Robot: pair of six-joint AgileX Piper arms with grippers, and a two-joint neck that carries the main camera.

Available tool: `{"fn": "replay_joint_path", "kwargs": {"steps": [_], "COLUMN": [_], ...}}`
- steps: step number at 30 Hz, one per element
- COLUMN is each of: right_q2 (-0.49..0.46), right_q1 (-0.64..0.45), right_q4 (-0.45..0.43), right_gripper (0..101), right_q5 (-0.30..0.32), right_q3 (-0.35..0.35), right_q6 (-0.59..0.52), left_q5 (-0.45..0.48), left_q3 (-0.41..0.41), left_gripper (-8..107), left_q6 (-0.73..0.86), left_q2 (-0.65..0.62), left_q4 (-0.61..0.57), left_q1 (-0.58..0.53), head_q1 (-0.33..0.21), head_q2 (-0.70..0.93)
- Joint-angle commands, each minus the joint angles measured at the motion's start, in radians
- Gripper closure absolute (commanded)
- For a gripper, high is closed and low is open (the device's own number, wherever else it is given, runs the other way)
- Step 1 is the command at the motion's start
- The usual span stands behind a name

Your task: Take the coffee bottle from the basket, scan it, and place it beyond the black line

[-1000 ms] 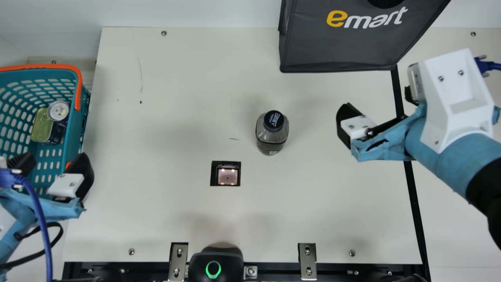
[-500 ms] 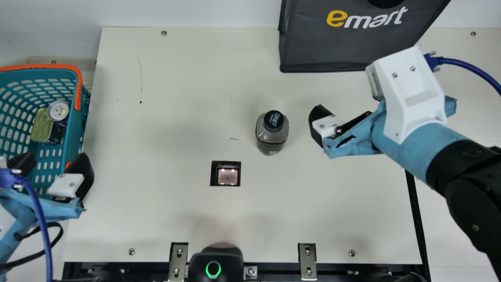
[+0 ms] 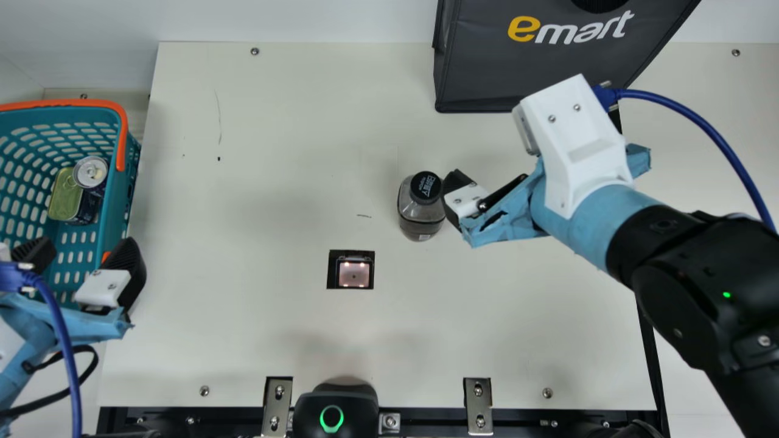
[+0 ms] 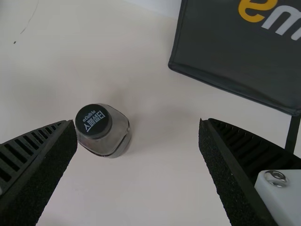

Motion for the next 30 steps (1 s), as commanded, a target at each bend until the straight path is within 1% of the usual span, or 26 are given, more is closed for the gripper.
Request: {"fn": "replay_joint_path", "kwargs": {"steps": [1, 17, 30], "right_q2": [0.008, 0.095, 0.155], "right_q1": [0.012, 0.096, 0.158], "right_q4": [-0.011, -0.104, -0.123], "right_gripper": [10, 10, 10], "right_q5": [-0.008, -0.053, -0.067], "right_q3": [0.003, 0.038, 0.031], "right_q6": [0.014, 0.125, 0.182], "left_q5": [0.0, 0.0, 0.0], "left_q3": [0.0, 0.0, 0.0], "left_gripper": [9, 9, 9], "left_q6": [0.0, 0.0, 0.0], "left_q2": [0.0, 0.0, 0.0], "left_q4": [0.0, 0.0, 0.0], "left_q1": [0.0, 0.0, 0.0], "head_q1": [-0.026, -0.026, -0.026], "head_q2": [0.002, 0.002, 0.002]}}
